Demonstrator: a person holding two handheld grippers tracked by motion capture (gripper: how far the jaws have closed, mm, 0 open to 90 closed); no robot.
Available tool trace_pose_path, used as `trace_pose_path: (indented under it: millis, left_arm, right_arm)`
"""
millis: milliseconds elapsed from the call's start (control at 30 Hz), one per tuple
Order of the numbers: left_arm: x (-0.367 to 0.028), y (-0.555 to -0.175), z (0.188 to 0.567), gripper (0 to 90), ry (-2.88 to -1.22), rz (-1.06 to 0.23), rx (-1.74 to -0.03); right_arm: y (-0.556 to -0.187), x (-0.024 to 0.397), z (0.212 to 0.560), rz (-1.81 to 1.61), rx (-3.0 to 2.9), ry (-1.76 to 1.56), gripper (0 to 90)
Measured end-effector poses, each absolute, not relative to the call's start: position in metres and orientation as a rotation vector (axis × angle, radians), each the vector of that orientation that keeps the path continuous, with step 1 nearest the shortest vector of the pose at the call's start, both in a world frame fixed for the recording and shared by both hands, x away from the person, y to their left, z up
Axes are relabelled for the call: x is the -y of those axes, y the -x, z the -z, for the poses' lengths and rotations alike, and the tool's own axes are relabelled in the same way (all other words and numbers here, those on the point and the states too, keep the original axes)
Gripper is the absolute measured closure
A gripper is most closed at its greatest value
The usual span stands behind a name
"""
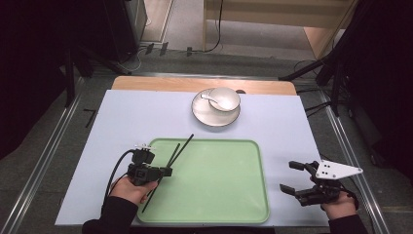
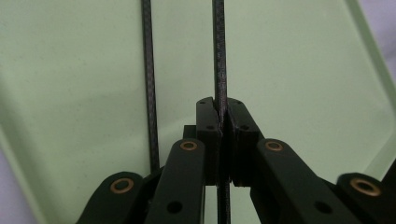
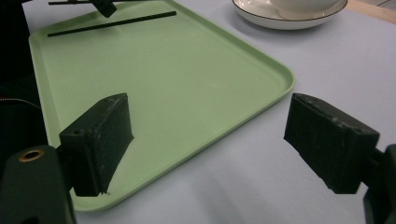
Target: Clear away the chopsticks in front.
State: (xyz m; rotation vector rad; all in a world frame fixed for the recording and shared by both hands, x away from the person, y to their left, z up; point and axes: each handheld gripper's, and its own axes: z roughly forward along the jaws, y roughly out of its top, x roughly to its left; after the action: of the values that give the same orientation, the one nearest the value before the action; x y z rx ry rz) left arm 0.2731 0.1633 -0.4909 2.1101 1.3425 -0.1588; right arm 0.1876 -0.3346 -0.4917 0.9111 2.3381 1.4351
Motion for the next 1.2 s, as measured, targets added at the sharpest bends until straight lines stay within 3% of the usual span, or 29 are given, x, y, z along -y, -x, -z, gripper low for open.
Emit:
trace_pose_path:
  millis: [300, 833, 1200]
  left_arm:
    - [-0.162, -0.272, 0.502, 85.9, -2.188, 0.105, -1.378]
    - [-0.181, -0.273, 0.499, 82.9, -2.173, 0.048, -1.472]
    - [-0.179, -0.270, 0.499, 70.8, -2.170, 0.101, -1.429]
  right_arm:
    - [-0.188, 0.334, 0.492, -1.437, -2.340, -0.907, 15.6]
    - [-0.188, 0.335, 0.491, -1.438, -2.339, -0.906, 15.6]
    - [-0.187, 0.334, 0.492, -1.434, -2.343, -0.908, 15.6]
